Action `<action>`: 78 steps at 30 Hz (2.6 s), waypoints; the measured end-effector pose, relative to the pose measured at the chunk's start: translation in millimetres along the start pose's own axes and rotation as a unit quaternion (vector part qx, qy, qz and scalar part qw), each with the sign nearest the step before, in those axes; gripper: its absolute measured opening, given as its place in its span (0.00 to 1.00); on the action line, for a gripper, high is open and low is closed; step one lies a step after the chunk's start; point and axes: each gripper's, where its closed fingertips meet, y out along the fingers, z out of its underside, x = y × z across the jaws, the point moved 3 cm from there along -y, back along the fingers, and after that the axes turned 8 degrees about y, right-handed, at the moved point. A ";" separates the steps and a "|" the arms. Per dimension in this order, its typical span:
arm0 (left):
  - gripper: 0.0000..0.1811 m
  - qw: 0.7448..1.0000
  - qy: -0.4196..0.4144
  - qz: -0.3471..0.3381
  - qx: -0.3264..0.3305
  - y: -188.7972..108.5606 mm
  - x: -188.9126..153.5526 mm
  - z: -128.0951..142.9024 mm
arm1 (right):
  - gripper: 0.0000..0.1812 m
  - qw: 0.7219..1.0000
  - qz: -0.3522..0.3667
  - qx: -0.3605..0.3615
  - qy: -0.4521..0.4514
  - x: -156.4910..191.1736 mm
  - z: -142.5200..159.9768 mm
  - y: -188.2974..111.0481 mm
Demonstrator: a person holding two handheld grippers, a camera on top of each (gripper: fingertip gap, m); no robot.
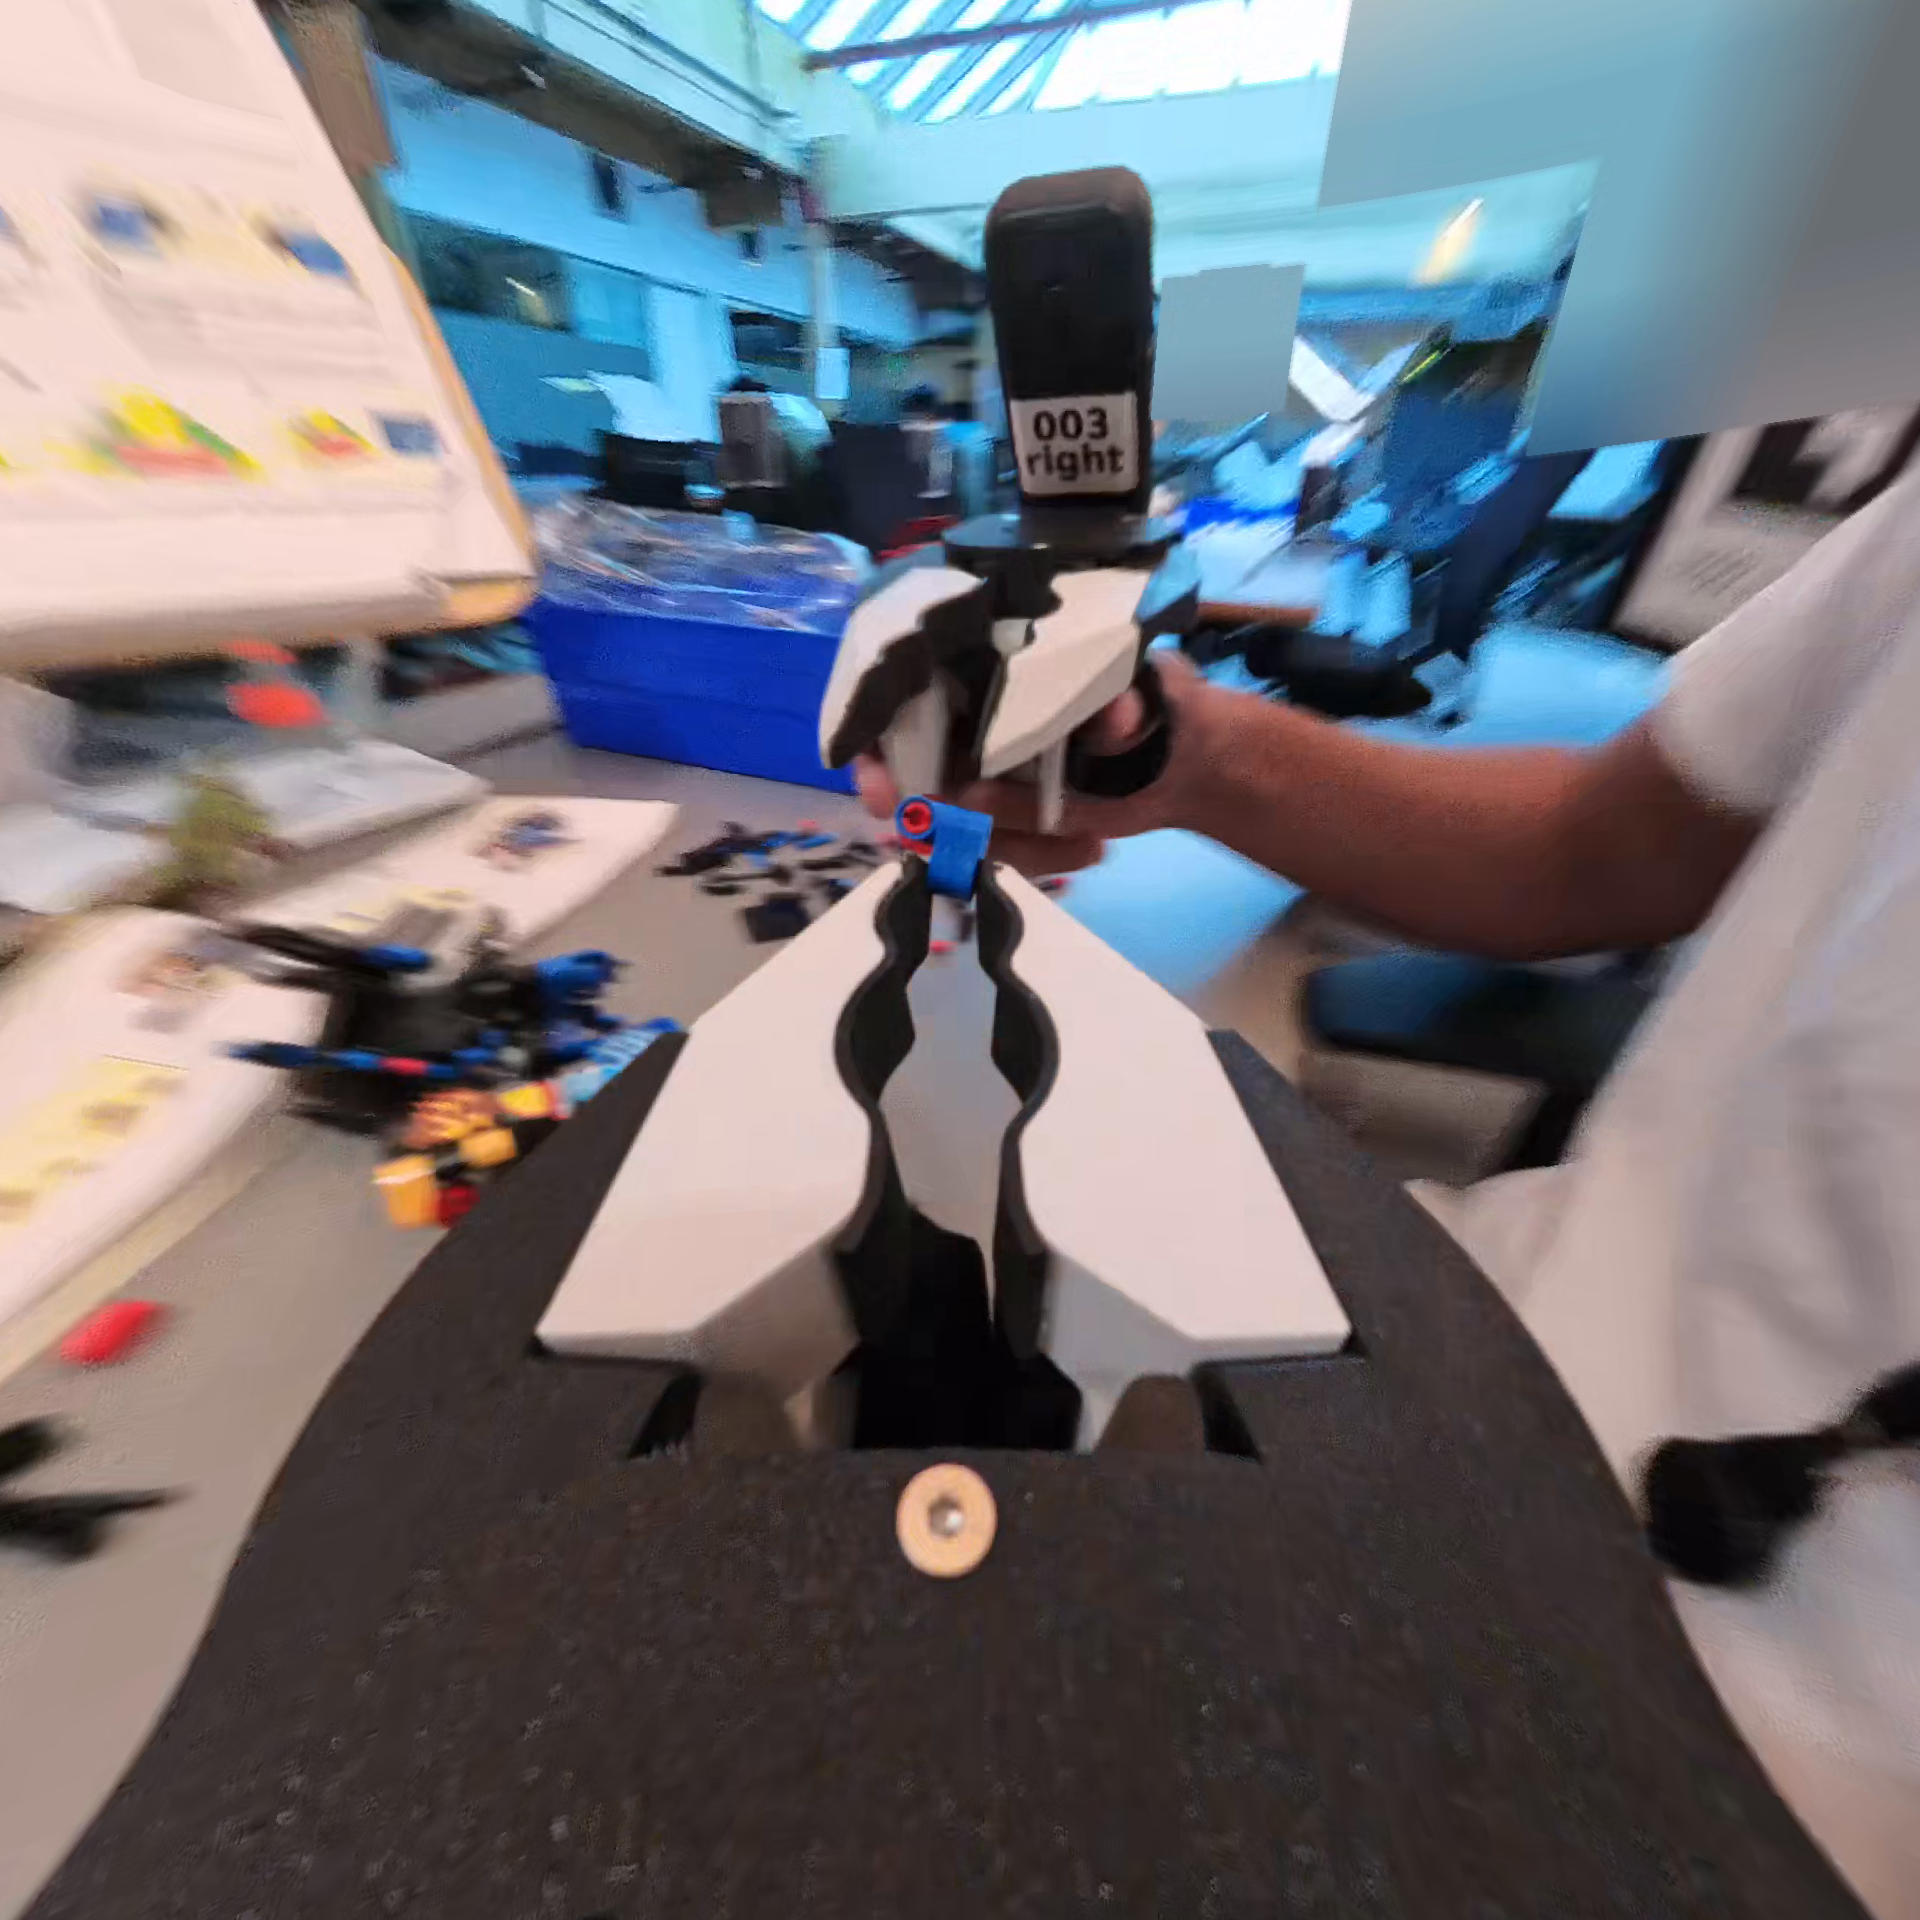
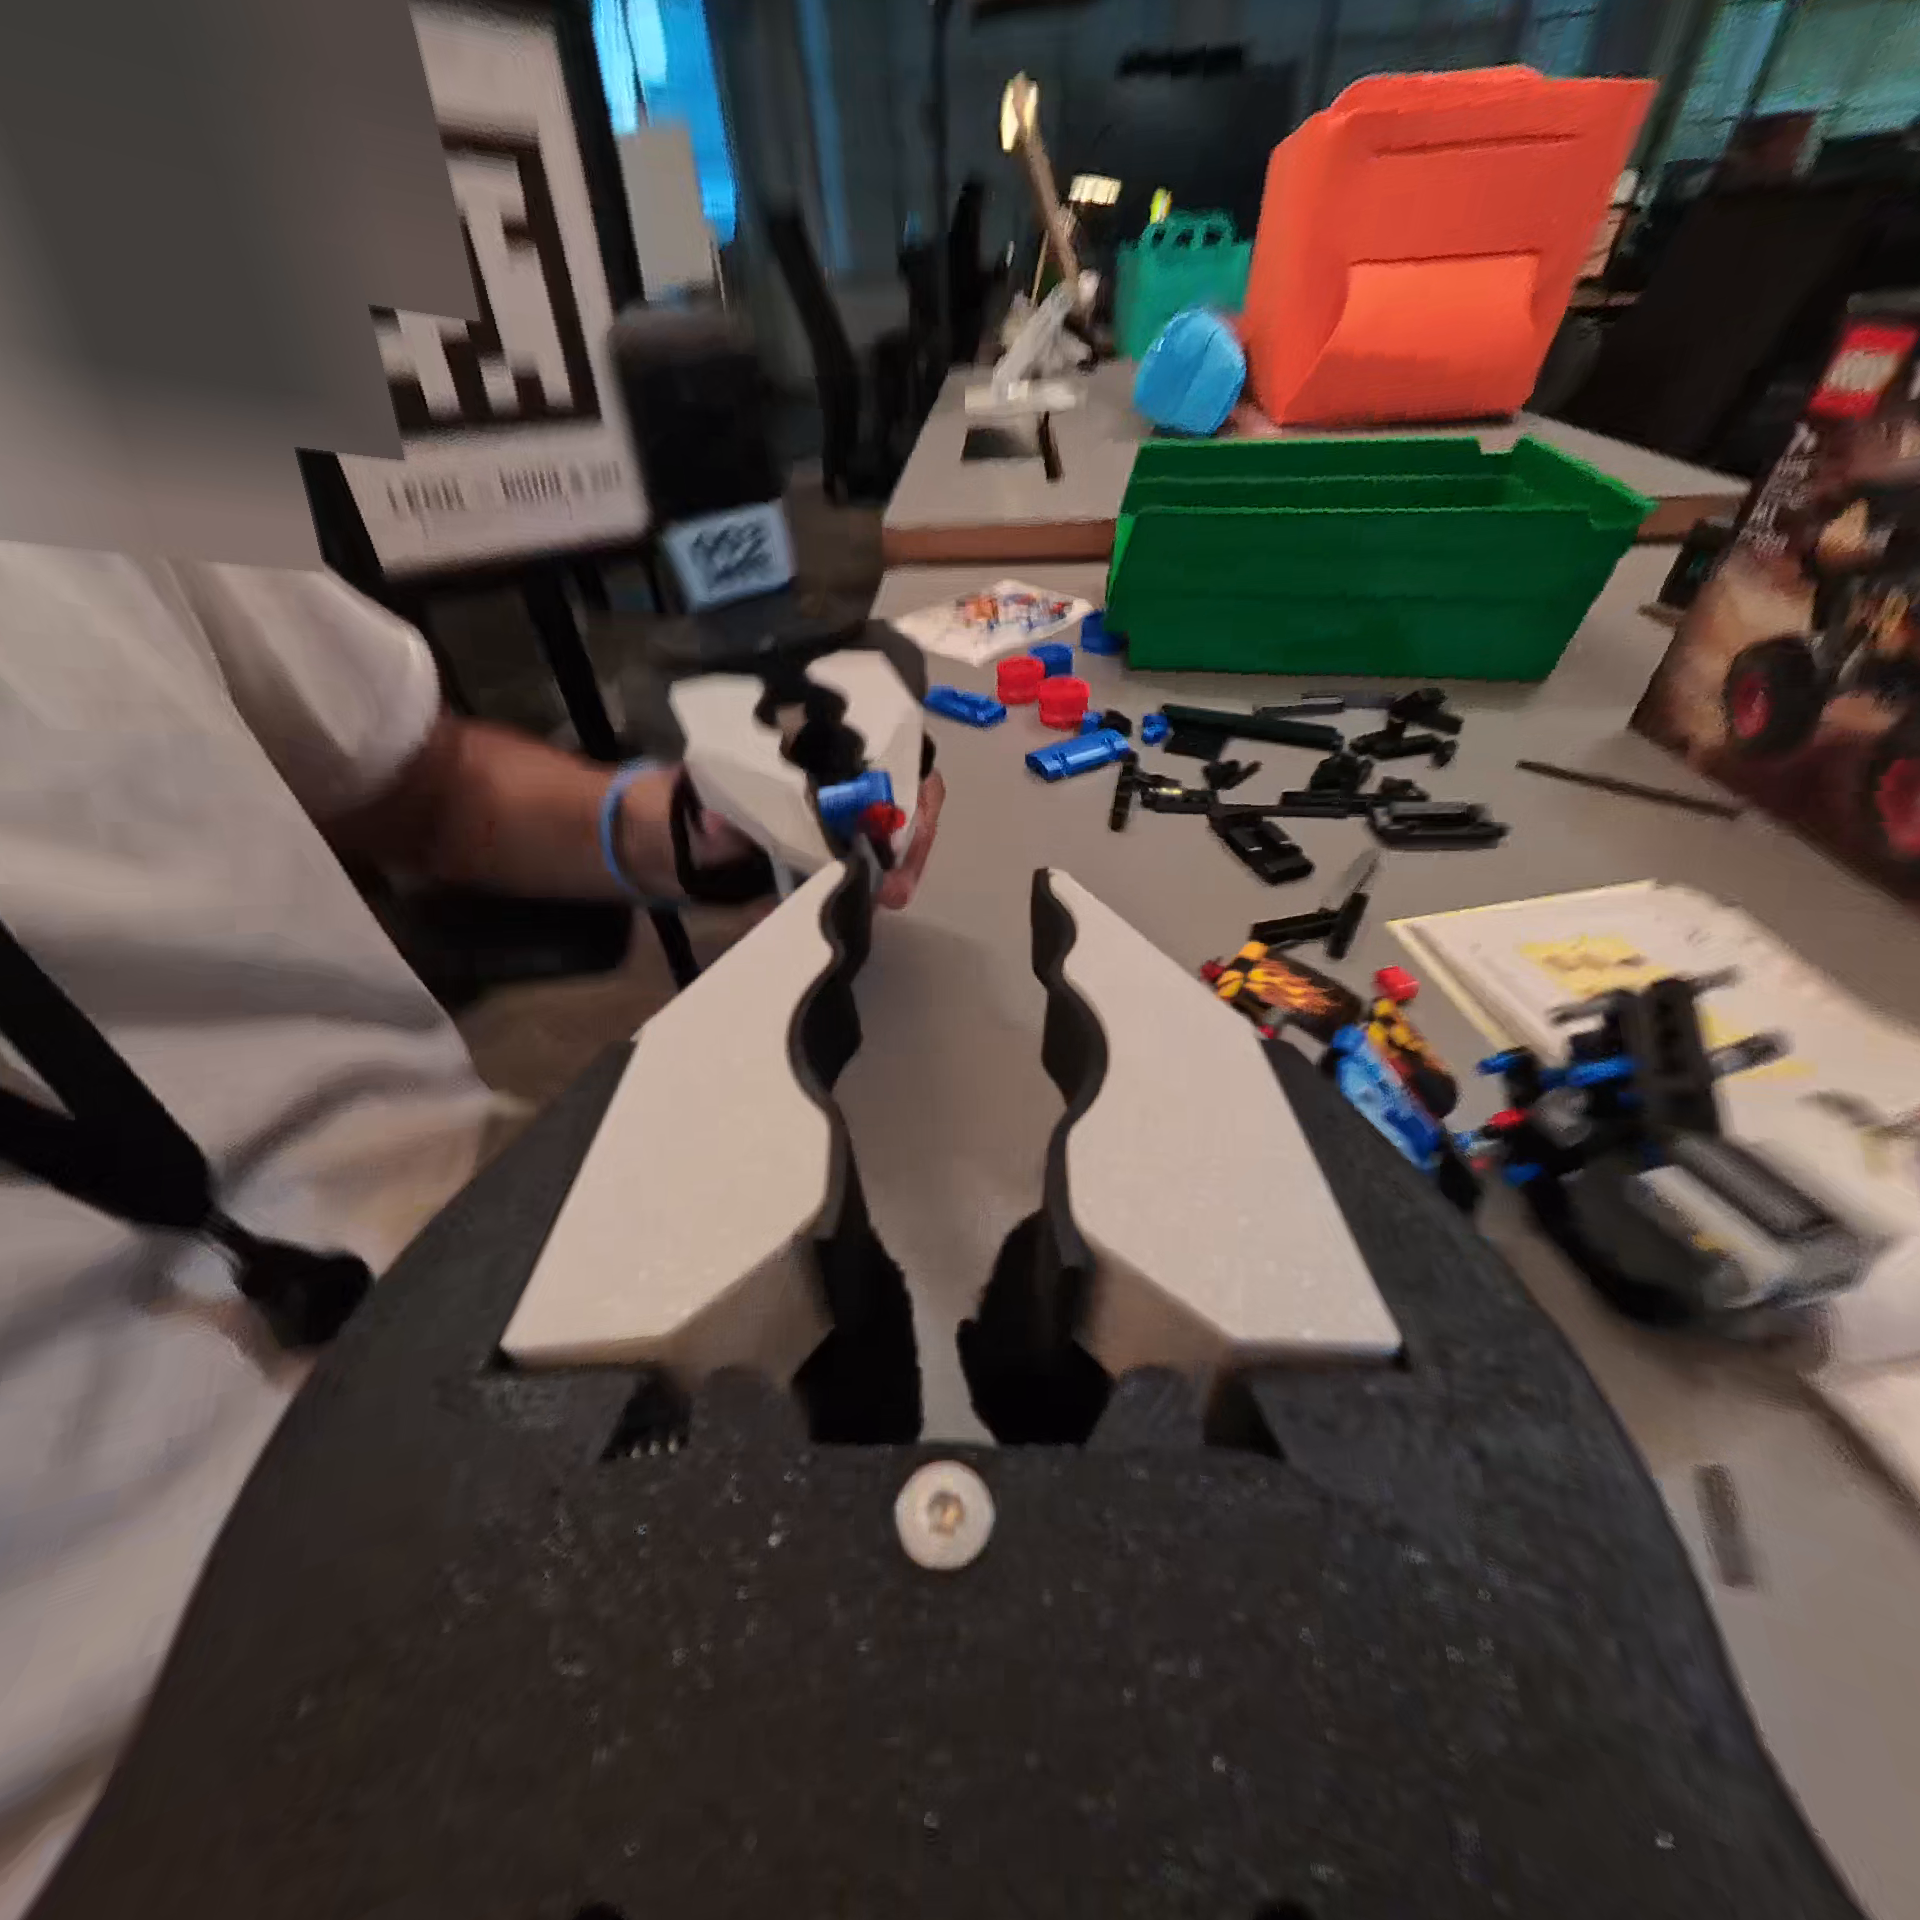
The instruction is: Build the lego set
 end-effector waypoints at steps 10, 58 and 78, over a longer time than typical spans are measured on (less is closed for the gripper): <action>0.03 0.920 -0.342 0.191 -0.011 9.7 7.5 6.8 | 0.14 0.973 0.008 0.043 -0.225 3.7 10.9 16.6; 0.03 0.792 -0.495 0.348 -0.085 10.6 -0.9 0.5 | 0.09 0.989 -0.142 -0.019 0.035 12.3 4.7 7.0; 0.03 0.795 -0.494 0.352 -0.003 22.6 -12.5 11.1 | 0.09 0.990 -0.095 0.058 -0.083 23.7 15.3 2.8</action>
